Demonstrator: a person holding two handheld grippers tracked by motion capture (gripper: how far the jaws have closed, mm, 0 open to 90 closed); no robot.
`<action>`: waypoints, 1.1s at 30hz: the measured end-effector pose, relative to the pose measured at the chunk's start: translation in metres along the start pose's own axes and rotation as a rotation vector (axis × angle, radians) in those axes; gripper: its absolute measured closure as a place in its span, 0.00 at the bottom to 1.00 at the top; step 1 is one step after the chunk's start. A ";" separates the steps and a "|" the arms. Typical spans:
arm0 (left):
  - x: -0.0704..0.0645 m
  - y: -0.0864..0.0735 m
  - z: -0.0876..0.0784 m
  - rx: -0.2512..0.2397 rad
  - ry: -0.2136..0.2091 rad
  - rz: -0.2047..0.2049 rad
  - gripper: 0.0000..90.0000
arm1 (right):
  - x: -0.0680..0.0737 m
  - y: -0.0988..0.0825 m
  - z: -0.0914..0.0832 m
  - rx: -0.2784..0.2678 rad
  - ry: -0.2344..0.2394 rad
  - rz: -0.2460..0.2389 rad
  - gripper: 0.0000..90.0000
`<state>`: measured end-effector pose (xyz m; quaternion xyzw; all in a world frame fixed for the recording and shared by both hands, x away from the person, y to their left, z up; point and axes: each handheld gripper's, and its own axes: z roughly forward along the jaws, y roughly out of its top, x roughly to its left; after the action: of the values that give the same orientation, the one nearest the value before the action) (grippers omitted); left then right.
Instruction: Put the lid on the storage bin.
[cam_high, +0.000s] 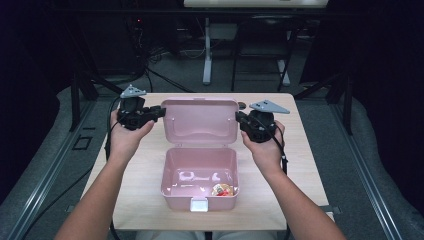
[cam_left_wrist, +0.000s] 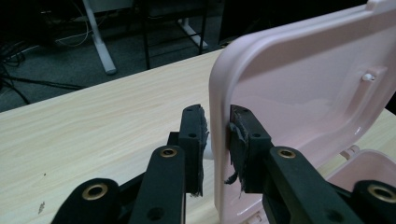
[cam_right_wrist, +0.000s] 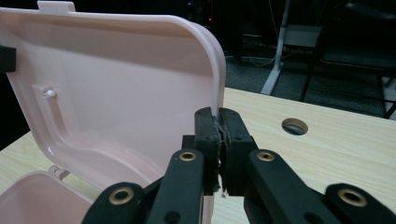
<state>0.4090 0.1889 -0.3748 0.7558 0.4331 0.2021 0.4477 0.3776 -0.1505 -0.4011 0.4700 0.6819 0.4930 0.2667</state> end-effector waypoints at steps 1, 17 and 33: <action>0.000 0.000 0.000 0.000 0.000 0.000 0.84 | 0.000 0.000 0.000 0.000 0.000 0.000 0.97; -0.005 0.011 0.003 -0.013 0.023 0.005 0.92 | -0.001 -0.002 -0.001 -0.005 0.005 0.006 0.96; -0.008 0.008 -0.001 -0.028 0.024 0.015 0.92 | -0.002 0.013 0.001 -0.007 0.006 0.007 0.92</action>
<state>0.4079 0.1812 -0.3667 0.7502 0.4300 0.2203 0.4514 0.3841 -0.1516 -0.3896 0.4702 0.6793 0.4976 0.2645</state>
